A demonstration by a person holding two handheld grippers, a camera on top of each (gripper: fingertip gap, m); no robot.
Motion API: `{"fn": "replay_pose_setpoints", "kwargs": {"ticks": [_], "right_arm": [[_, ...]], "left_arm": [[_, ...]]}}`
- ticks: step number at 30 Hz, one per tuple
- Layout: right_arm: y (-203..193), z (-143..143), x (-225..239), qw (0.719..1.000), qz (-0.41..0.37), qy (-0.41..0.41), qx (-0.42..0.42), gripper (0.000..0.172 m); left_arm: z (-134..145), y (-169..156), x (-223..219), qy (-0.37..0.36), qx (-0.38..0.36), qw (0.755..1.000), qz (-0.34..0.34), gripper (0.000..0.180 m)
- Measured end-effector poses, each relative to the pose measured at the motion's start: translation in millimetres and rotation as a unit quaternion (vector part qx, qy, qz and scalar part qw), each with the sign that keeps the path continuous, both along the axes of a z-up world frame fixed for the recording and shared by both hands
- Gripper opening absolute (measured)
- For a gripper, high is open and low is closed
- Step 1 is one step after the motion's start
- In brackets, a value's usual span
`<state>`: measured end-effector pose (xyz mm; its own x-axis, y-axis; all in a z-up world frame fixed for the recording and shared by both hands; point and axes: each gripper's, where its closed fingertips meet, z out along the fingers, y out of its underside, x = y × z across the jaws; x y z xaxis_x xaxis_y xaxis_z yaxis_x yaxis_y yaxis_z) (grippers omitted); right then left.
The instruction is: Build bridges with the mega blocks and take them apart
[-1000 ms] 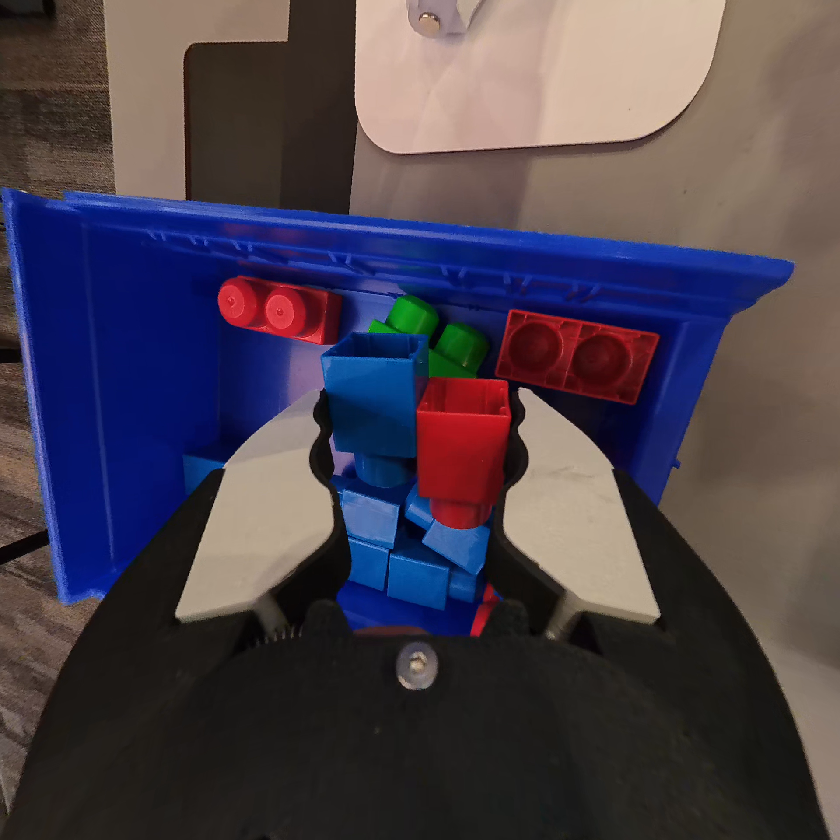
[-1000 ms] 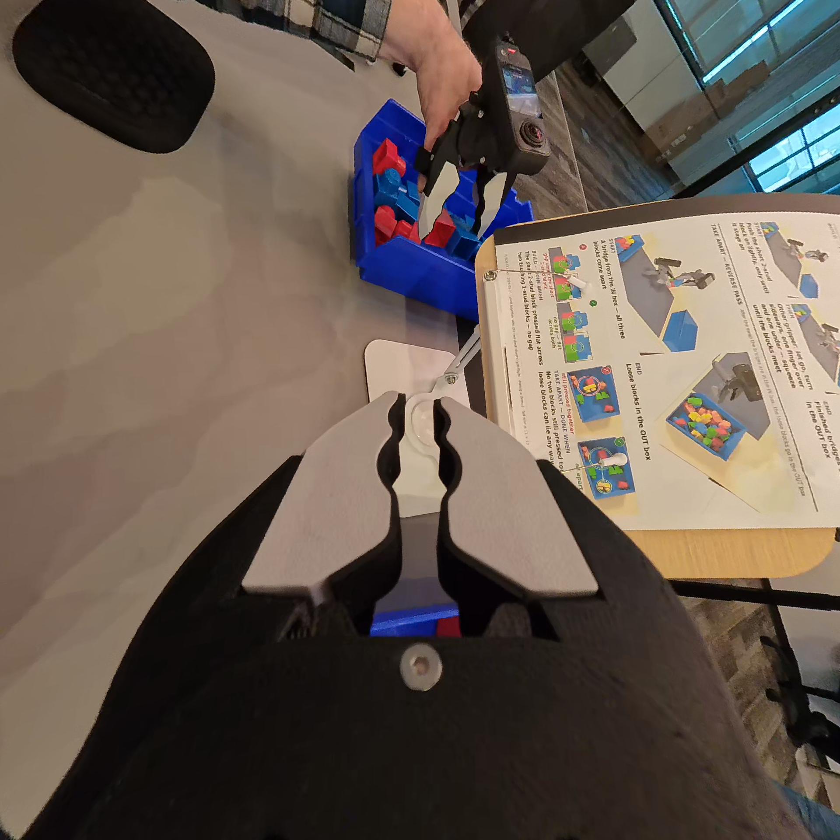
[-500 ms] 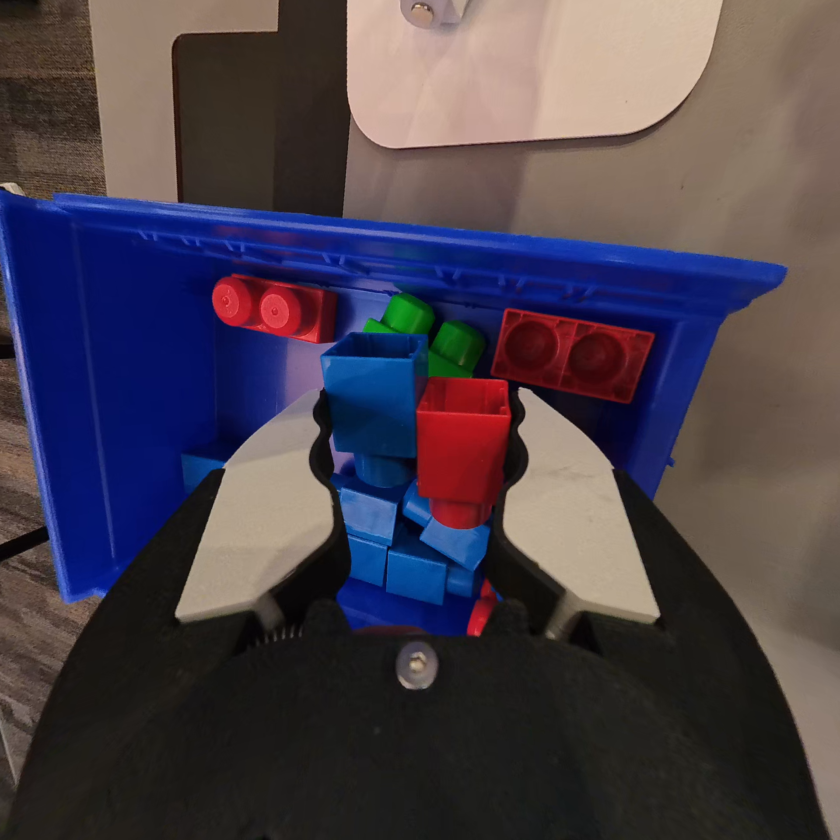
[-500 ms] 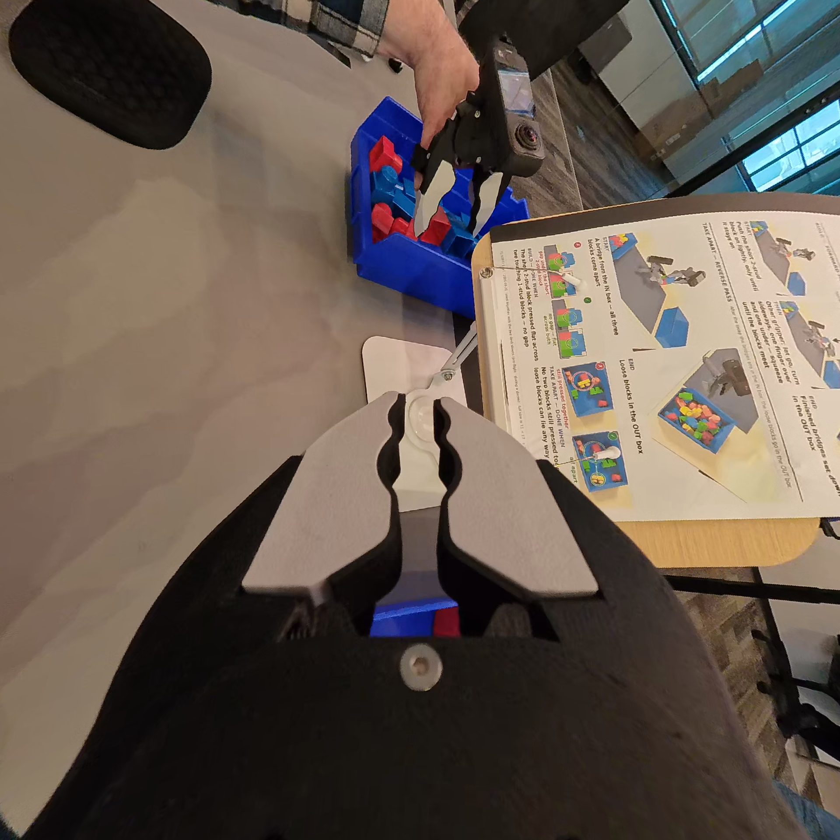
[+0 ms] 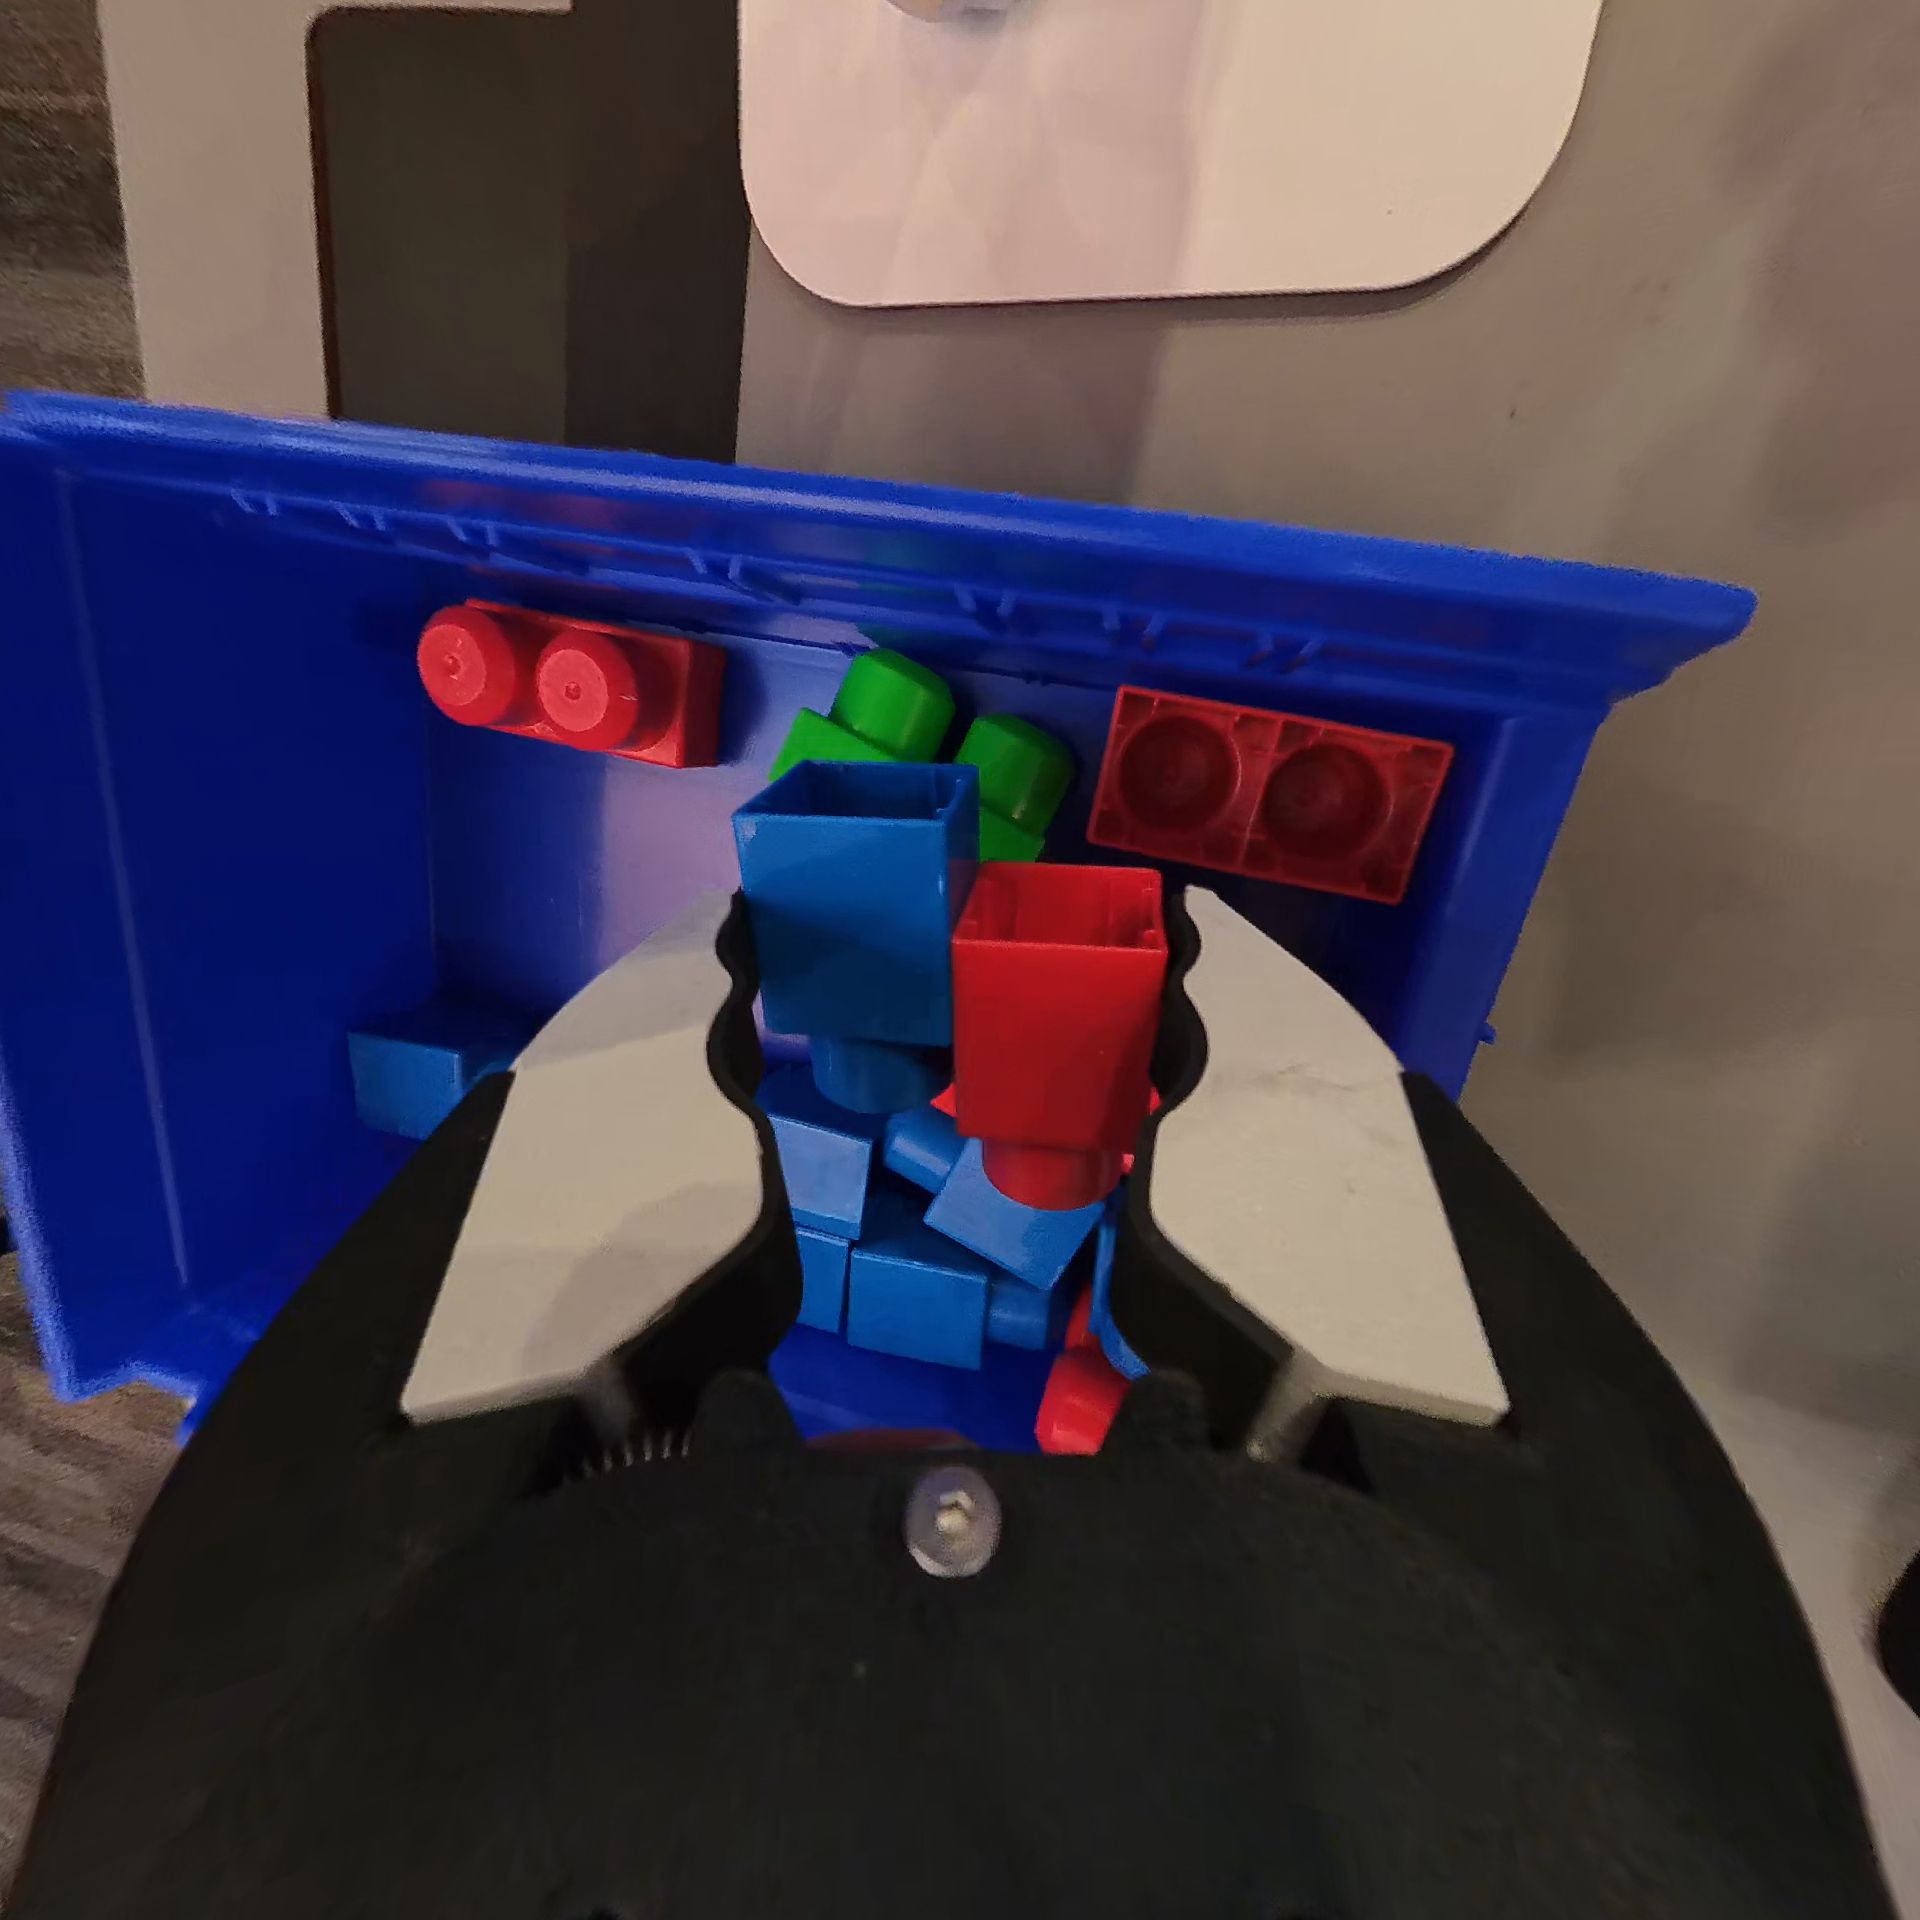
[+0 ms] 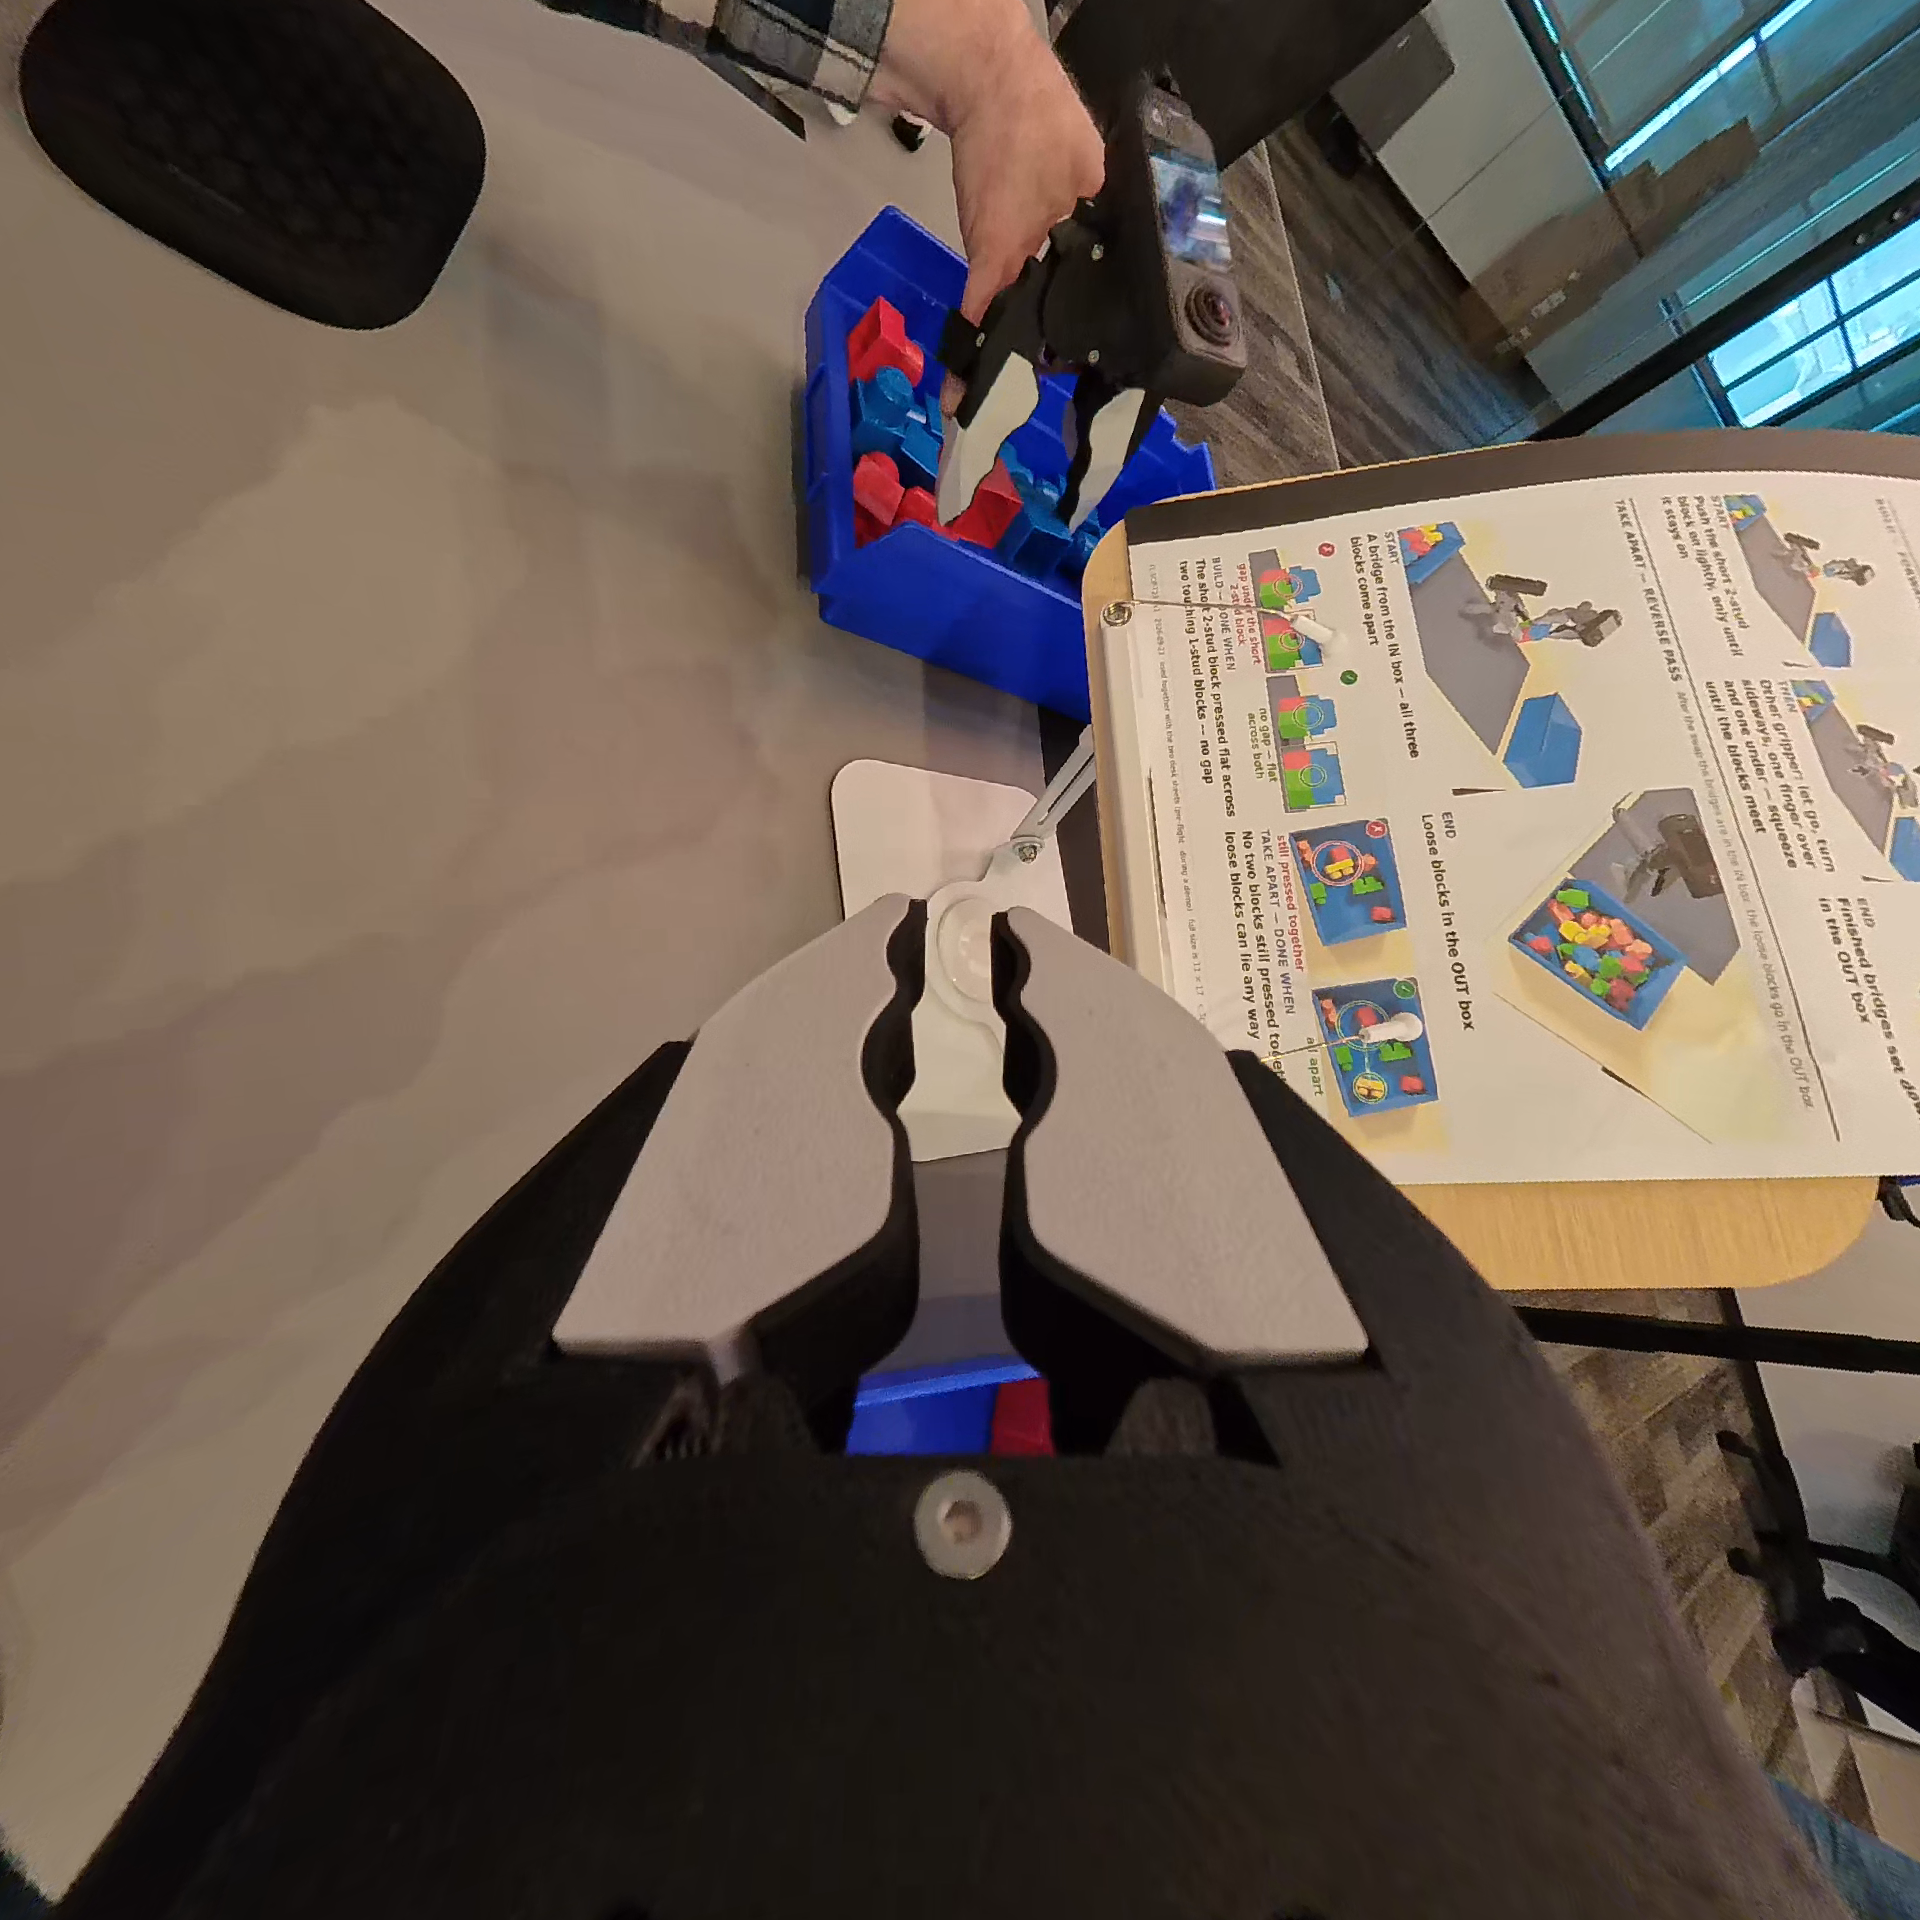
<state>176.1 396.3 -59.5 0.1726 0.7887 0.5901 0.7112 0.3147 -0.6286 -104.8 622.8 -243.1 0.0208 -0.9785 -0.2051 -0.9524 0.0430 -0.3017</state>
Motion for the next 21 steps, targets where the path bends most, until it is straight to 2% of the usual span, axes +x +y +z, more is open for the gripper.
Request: {"fn": "replay_pose_setpoints", "kwargs": {"ticks": [5,13,21], "right_arm": [[1.1,-2.7,-0.3,1.0,0.001,-0.003,-0.005,0.012],[3.5,-5.4,0.7,1.0,0.0,-0.003,-0.011,0.013],[6.4,-9.3,4.1,1.0,-0.004,-0.005,-0.019,0.013]], "left_arm": [[-8.7,-0.1,-4.3,0.014,-0.01,1.0,0.0,0.073],[16.1,-2.9,-3.5,-0.022,0.015,1.0,0.002,0.073],[26.4,-9.9,-4.1,-0.055,0.028,0.998,0.007,0.073]]}}
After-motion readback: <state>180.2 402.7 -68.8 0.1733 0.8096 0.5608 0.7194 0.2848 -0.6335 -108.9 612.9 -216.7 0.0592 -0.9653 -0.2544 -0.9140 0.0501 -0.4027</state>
